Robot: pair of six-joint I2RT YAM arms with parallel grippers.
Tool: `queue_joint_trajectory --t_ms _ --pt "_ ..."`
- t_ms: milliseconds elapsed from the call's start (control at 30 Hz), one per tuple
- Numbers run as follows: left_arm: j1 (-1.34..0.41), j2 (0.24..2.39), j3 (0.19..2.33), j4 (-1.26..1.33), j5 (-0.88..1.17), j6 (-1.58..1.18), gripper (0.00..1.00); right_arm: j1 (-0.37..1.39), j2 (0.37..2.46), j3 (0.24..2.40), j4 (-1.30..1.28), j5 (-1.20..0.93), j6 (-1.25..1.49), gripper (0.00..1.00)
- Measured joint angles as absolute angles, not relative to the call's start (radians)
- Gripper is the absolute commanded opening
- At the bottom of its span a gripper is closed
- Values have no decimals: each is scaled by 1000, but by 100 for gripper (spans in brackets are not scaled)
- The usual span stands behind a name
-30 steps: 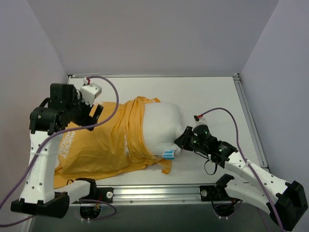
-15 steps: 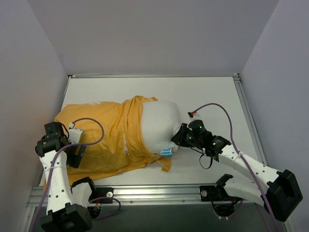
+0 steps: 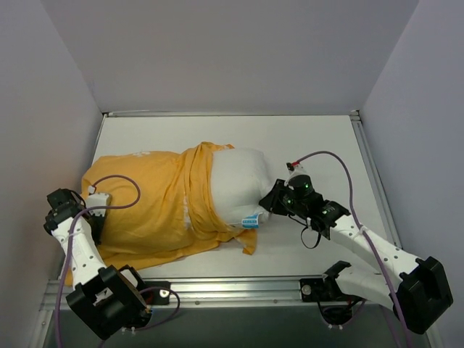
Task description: Remove the pillowcase from the pillow
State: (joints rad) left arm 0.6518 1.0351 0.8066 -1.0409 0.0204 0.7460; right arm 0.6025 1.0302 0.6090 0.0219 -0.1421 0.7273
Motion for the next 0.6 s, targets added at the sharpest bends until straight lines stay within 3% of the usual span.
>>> queue_joint_trajectory --t_ms 333,467,600 --pt "660 1085 706 -864 101 787 2 300 1031 626 11 -428 640 0" --pt "674 1196 786 -877 186 760 2 139 1024 656 -62 -591 587 0" --pt "694 1266 944 -825 174 751 2 -86 1000 682 -124 -610 533 0"
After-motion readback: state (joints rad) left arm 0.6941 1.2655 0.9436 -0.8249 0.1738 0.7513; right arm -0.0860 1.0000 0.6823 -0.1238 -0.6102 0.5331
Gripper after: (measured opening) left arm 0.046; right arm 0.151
